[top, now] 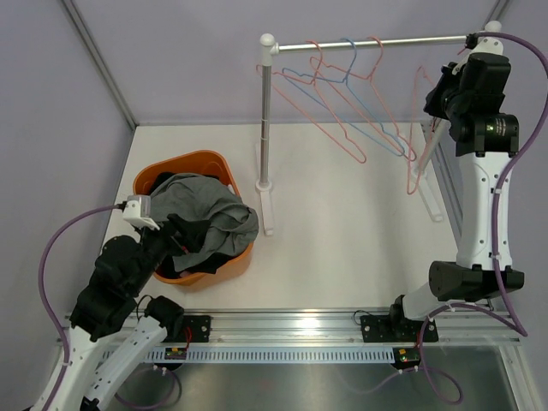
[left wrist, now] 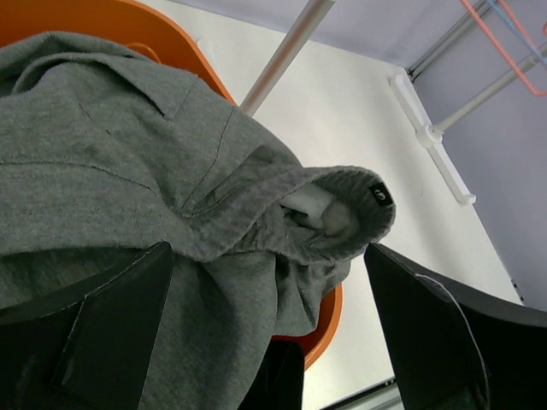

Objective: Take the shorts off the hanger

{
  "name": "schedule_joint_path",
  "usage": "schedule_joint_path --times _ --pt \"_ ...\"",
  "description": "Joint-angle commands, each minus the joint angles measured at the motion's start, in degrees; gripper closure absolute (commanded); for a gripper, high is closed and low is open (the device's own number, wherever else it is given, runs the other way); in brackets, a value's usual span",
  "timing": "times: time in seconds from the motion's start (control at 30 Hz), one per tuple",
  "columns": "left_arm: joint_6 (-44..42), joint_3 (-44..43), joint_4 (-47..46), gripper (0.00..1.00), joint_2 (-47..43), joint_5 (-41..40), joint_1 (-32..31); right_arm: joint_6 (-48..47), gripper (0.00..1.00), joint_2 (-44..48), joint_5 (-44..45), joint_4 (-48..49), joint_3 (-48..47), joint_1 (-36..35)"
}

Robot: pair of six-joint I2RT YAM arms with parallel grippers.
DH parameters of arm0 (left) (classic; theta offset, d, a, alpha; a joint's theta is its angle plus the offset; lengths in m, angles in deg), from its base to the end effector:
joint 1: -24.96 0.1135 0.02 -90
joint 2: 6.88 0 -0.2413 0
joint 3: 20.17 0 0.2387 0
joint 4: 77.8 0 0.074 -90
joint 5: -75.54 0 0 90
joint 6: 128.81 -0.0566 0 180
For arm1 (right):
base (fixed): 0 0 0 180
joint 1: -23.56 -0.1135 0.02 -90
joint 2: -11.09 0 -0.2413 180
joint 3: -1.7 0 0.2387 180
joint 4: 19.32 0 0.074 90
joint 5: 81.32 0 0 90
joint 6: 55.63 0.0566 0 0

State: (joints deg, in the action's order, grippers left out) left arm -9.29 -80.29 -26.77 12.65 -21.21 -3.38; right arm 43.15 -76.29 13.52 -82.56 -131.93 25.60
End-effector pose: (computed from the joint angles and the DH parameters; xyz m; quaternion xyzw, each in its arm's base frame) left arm 0.0928 -0.0425 0.3259 -0.0456 0.7667 -0.2694 0.5809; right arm 0.2984 -0.0154 0.4889 0.1007 0.7971 0.0011 0.5953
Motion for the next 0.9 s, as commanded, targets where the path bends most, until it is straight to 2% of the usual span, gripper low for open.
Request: schedule_joint_path --times 0.0,0.63,0.87 --pt "-2.71 1.35 -0.87 0.01 -0.98 2.52 0.04 -1.04 1.0 0.01 -8.79 1.23 -3.8 0.68" --pt "-3.85 4.25 -0.26 0.01 -4.67 2.52 0.04 -1.66 1.0 -0.43 -29.52 -2.2 -2.4 0.59" --pt "-3.85 4.43 -0.43 0.01 -4.5 2.79 0.04 -2.71 1.0 -0.95 -29.71 -1.85 -3.19 0.59"
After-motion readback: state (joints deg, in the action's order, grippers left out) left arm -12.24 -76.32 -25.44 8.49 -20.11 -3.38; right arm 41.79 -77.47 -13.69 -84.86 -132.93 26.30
